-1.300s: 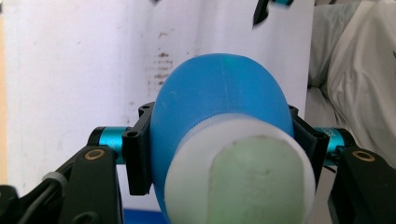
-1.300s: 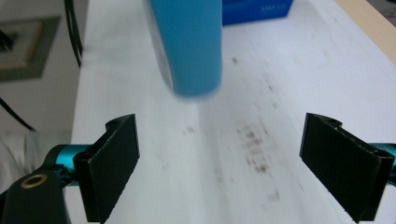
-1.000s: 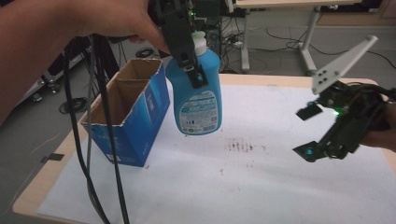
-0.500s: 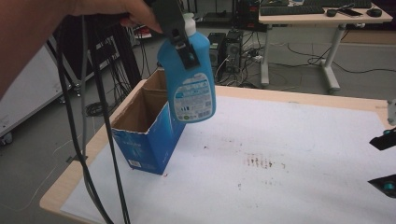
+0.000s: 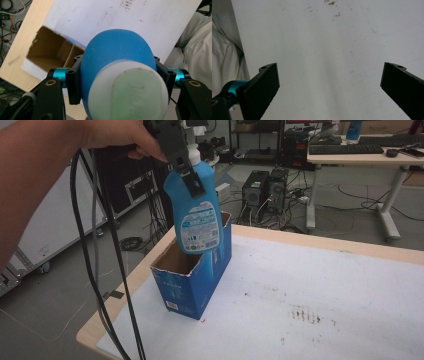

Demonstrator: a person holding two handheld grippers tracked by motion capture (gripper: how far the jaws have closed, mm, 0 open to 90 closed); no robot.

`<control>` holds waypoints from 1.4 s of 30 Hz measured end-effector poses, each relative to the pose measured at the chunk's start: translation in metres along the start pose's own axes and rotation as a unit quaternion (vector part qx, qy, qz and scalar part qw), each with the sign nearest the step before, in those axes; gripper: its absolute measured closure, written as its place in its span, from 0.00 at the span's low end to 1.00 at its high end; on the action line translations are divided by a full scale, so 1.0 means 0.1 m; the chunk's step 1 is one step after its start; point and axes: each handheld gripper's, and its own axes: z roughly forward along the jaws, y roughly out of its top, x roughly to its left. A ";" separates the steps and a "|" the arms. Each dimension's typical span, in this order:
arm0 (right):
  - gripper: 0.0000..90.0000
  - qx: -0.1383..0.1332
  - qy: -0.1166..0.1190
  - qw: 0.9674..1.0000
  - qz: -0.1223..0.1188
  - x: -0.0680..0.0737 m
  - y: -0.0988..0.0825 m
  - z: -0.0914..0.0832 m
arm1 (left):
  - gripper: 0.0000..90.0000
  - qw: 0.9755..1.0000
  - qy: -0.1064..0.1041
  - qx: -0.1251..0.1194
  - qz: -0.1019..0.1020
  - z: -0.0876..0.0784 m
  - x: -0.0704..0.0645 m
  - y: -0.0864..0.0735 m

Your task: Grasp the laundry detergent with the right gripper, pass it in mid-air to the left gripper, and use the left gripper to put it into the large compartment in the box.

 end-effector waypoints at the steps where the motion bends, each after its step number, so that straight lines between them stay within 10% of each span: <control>1: 0.02 0.000 0.000 1.000 0.001 0.00 0.00 0.00 | 0.42 1.000 0.001 0.000 -0.005 -0.01 0.02 -0.04; 19: 0.02 -0.009 0.004 1.000 0.007 -0.02 0.01 -0.01 | 0.42 1.000 0.007 0.001 -0.016 0.35 0.29 -0.42; 42: 0.02 0.003 0.006 1.000 0.018 -0.07 -0.04 0.10 | 0.42 0.999 -0.012 0.037 0.007 1.58 0.44 -0.68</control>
